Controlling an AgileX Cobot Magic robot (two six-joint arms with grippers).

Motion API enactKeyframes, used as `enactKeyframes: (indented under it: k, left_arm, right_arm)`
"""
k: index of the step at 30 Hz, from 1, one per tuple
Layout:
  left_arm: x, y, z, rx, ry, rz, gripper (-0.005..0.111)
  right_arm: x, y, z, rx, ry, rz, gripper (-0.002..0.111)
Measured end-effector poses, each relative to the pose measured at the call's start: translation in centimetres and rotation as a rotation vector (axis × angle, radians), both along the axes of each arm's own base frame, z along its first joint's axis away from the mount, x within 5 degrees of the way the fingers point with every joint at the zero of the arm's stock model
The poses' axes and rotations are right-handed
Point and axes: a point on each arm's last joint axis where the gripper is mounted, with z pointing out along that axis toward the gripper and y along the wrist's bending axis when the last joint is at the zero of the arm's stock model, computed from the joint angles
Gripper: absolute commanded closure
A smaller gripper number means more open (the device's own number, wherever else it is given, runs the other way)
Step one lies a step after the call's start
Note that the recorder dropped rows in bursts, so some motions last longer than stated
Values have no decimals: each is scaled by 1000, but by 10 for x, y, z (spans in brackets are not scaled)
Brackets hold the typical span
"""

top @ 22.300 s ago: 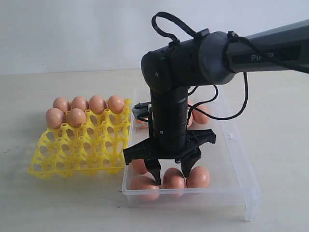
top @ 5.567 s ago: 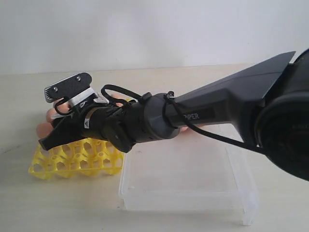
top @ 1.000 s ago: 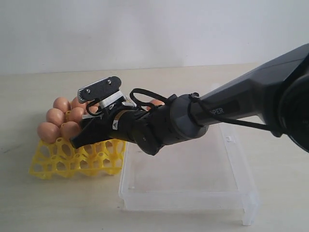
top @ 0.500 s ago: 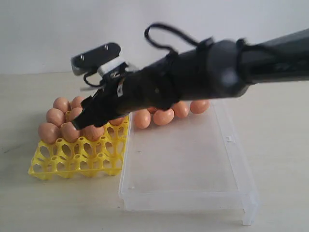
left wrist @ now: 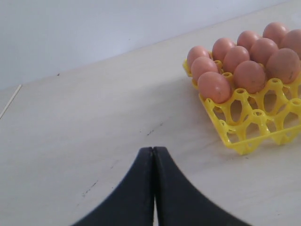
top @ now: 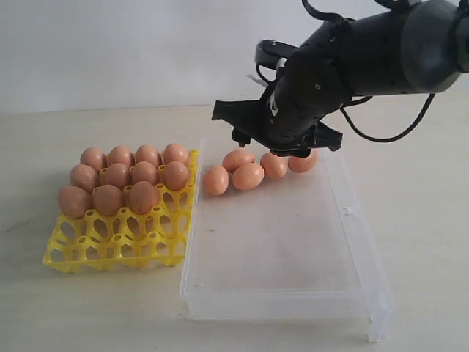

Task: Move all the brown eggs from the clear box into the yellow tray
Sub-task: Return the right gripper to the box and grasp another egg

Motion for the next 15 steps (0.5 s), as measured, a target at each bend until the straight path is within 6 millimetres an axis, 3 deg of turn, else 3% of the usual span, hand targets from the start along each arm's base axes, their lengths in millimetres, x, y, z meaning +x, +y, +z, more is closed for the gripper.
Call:
enactKeyframes:
  k: [7,15]
  left_arm:
    - [0,0,0,0,0,0,107]
    - [0,0,0,0,0,0,107]
  right_arm:
    - [24,-7,-42,211,59,-314,50]
    - [29,-1,-75,246,98,-347,50]
